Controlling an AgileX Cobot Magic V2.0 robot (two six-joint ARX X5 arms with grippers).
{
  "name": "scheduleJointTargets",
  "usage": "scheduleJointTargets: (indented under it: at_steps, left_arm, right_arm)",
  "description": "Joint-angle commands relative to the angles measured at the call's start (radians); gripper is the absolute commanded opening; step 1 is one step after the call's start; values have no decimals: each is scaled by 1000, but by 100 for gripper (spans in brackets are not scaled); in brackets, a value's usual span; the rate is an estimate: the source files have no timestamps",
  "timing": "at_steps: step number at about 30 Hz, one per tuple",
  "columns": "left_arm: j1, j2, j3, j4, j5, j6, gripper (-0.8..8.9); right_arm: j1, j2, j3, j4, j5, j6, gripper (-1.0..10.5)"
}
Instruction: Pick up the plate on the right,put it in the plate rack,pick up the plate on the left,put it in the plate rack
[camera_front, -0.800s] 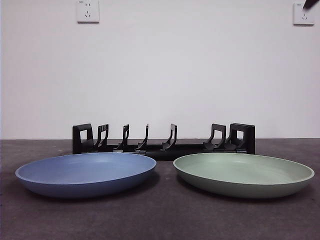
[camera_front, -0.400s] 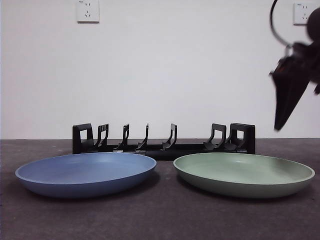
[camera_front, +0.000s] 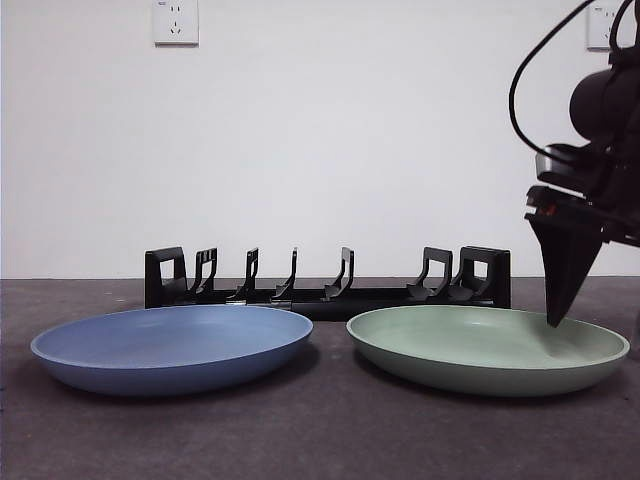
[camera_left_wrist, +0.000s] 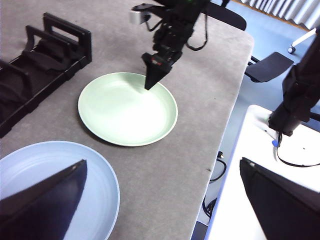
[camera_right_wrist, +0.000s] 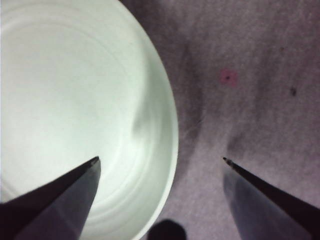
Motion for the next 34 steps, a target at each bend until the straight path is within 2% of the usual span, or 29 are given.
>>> scheduleJointTargets:
  at_steps: [1, 5, 9, 12, 16, 20, 24, 34]
  left_arm:
    - [-14, 3, 1, 8, 3, 39, 629]
    - [-29, 12, 1, 8, 3, 47, 629]
    - [-53, 26, 1, 5, 1, 79, 629]
    - [-85, 39, 1, -13, -4, 122, 629]
    - [-140, 59, 1, -31, -14, 160, 629]
    - [-212, 86, 1, -45, -105, 186, 629]
    - [-294, 114, 1, -54, -222, 206, 629]
    - [-510, 193, 1, 10, -616, 389, 628]
  right_arm:
    - [1, 24, 0, 11, 5, 4, 354]
    - [1, 37, 0, 26, 3, 4, 170]
    - [1, 48, 0, 27, 3, 3, 136]
    - [1, 58, 0, 31, 5, -2, -22]
    - [1, 62, 0, 54, 3, 0, -12]
    - [1, 61, 0, 66, -10, 0, -12]
    - [-2, 43, 10, 46, -68, 0, -12]
    - [2, -51, 216, -229, -214, -35, -12]
